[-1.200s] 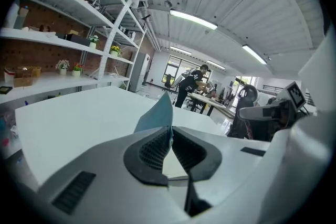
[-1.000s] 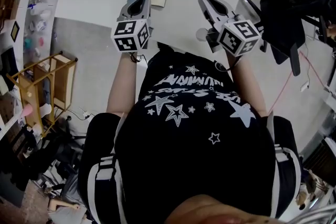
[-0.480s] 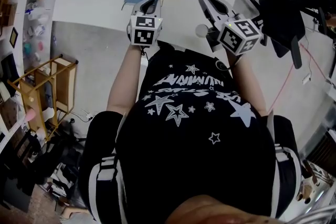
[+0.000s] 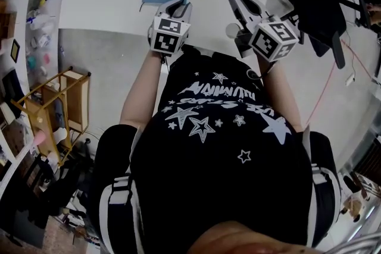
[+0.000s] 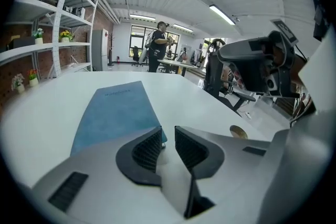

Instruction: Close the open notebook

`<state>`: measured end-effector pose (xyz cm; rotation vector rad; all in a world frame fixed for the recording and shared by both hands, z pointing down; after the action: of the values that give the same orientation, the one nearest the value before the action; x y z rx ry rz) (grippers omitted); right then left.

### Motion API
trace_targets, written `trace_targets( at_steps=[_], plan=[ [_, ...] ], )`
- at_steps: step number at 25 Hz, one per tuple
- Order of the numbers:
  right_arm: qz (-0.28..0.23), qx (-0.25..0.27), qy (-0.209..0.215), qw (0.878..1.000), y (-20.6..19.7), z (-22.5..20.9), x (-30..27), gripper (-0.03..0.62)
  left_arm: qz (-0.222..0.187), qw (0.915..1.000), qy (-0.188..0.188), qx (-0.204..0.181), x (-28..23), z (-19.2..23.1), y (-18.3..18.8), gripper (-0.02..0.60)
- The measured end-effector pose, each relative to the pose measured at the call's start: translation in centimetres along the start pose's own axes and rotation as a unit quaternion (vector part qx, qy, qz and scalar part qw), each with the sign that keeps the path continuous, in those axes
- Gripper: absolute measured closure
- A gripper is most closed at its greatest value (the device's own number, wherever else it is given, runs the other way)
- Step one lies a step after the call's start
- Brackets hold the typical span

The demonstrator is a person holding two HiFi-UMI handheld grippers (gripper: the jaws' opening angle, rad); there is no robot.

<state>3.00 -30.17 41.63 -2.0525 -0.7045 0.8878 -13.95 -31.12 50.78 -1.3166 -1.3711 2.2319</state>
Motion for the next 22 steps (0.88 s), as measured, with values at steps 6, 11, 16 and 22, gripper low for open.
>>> trace_targets(
  at_steps=[6, 11, 16, 22],
  plan=[
    [-0.012, -0.009, -0.001, 1.000, -0.1, -0.3, 1.2, 0.585, -0.005, 0.9998, 0.005, 0.017, 0.1, -0.7, 0.0, 0.515],
    [-0.024, 0.000, 0.030, 0.999, 0.7, -1.8, 3.4, 0.585, -0.047, 0.9976, 0.045, 0.023, 0.9, -3.0, 2.5, 0.516],
    [-0.033, 0.003, 0.062, 0.998, 1.1, -2.7, 6.3, 0.585, -0.095, 0.9910, 0.081, 0.047, 3.5, -6.6, 4.3, 0.517],
    [-0.028, 0.022, 0.083, 0.996, 0.3, -5.1, 11.3, 0.585, -0.161, 0.9757, 0.108, 0.102, 6.6, -12.5, 4.6, 0.518]
  ],
)
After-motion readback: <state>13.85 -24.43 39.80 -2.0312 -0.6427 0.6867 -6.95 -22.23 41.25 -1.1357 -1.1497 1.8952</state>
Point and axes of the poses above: the fingertips, and each gripper's own axes: x backward along the fingers, z to its left, y out of its top, the point moved 5 cm from there along x, backward along the fingers, and after that the axes turned 1 degree about z, right-handed, at the moved point
